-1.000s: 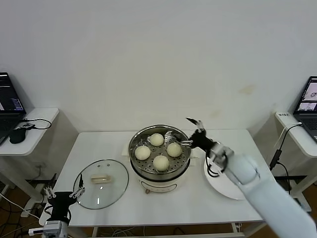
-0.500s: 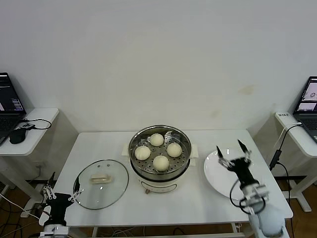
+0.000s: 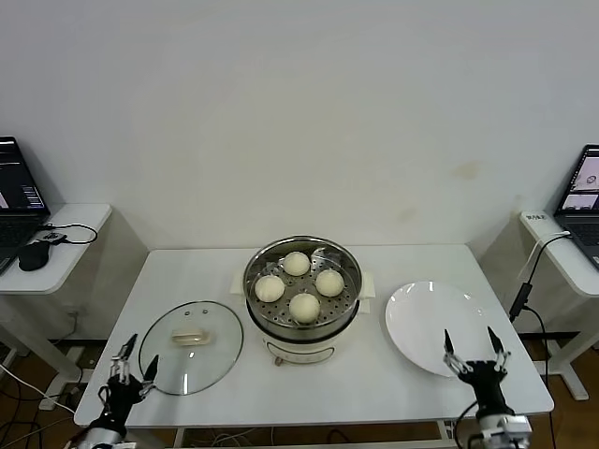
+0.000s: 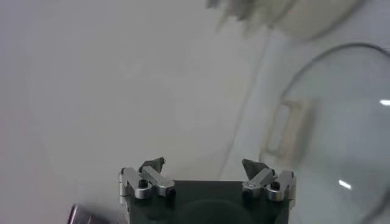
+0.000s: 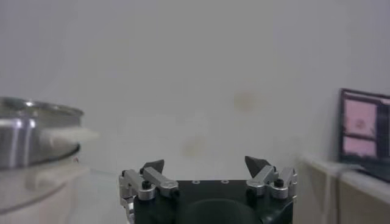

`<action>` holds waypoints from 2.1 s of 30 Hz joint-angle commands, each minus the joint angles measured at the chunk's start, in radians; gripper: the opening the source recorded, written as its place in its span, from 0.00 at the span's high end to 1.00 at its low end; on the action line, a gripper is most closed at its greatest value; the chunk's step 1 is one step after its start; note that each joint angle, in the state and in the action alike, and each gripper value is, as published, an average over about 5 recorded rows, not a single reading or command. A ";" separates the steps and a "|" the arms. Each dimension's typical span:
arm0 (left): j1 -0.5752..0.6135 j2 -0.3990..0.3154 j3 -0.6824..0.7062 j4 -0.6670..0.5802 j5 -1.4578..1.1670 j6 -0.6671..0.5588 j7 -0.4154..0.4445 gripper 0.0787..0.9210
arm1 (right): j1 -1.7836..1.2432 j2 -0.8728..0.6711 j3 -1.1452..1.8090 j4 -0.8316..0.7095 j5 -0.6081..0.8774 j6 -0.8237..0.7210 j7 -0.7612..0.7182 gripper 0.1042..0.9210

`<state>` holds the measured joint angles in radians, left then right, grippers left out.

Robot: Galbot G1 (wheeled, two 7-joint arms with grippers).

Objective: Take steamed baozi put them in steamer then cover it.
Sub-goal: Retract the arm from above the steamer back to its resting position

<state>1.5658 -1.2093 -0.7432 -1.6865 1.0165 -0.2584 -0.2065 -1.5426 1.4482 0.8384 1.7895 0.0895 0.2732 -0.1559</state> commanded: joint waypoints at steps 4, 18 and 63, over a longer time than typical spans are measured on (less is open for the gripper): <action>-0.159 0.025 0.099 0.102 0.227 -0.011 0.024 0.12 | -0.078 0.086 0.040 -0.021 -0.079 0.040 0.007 0.12; -0.275 0.029 0.130 0.204 0.225 -0.012 0.028 0.12 | -0.096 0.118 0.041 -0.029 -0.111 0.055 0.000 0.12; -0.361 -0.008 0.133 0.304 0.226 -0.006 -0.030 0.83 | -0.099 0.126 0.024 -0.046 -0.140 0.057 -0.004 0.12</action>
<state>1.1912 -1.2286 -0.6025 -1.3464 1.2662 -0.2687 -0.2092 -1.6400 1.5744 0.8652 1.7390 -0.0504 0.3311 -0.1584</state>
